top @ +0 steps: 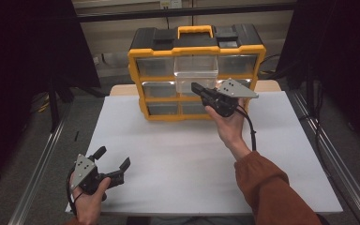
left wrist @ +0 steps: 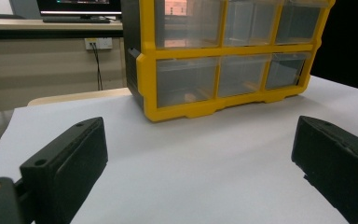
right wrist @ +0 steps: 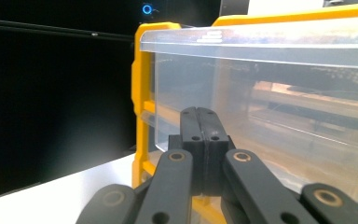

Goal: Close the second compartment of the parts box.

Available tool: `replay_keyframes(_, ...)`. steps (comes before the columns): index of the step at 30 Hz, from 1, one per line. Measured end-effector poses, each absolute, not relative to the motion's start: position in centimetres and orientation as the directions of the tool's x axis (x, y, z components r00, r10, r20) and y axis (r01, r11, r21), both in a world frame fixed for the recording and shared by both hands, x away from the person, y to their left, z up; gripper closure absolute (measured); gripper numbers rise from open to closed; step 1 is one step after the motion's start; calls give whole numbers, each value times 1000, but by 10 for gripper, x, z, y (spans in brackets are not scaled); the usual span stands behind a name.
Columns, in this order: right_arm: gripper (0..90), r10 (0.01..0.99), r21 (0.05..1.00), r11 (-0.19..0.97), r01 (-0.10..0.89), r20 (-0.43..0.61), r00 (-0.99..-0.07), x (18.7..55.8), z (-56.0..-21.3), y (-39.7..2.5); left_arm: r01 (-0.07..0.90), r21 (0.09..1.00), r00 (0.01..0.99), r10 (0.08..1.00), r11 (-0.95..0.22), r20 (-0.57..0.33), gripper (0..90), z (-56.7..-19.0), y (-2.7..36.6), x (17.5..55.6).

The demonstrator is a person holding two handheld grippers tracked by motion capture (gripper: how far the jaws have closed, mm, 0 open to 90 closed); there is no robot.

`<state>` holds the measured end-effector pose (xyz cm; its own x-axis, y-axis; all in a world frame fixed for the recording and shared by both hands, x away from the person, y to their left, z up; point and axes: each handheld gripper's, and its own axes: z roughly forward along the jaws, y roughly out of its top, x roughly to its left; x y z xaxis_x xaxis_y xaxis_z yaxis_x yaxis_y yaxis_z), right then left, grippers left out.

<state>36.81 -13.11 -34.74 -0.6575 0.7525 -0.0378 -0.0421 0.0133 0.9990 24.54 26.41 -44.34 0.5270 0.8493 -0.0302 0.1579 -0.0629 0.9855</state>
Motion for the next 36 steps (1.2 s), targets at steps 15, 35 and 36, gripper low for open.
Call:
replay_keyframes(15,900,757,999,-15,-33,-10,-654,377,-348,-133,159,986,526,849,-56,-36,35,-444,264,246)
replay_keyframes(35,900,757,999,-18,-36,-11,-653,386,-349,-133,154,987,523,851,-48,-40,36,-443,265,245)
replay_keyframes(36,900,758,999,-17,-35,-10,-652,387,-349,-133,154,987,523,852,-48,-40,36,-443,266,245)
